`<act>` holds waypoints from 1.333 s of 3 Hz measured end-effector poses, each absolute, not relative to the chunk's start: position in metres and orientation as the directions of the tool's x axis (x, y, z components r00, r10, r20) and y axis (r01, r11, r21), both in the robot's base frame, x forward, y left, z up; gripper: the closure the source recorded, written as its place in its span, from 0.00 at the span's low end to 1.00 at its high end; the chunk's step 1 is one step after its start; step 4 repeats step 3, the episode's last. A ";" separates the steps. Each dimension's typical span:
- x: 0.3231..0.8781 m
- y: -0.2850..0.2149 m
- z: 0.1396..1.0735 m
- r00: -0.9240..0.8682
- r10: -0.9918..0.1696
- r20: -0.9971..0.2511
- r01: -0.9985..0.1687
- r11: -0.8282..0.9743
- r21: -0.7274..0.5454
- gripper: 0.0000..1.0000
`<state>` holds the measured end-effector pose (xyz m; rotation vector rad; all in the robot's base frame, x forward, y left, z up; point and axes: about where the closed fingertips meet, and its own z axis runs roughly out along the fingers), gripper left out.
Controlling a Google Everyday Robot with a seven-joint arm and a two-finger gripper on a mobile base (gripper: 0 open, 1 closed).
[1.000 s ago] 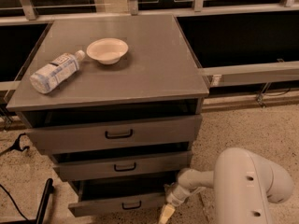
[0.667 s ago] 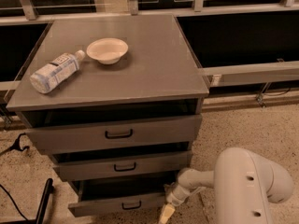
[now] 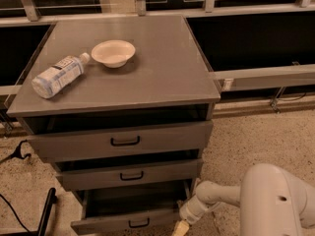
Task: Open bottom drawer
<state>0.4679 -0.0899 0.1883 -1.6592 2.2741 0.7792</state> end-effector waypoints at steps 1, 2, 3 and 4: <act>0.444 -0.097 0.194 -0.396 -0.785 -0.476 -0.901 0.233 0.365 0.00; 0.410 -0.101 0.214 -0.448 -0.760 -0.472 -0.858 0.216 0.467 0.00; 0.410 -0.101 0.214 -0.448 -0.760 -0.472 -0.858 0.216 0.467 0.00; 0.410 -0.101 0.214 -0.448 -0.760 -0.472 -0.858 0.216 0.467 0.00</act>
Offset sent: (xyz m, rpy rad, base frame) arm -0.0950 -0.0224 0.0557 0.1491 0.3032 -0.0473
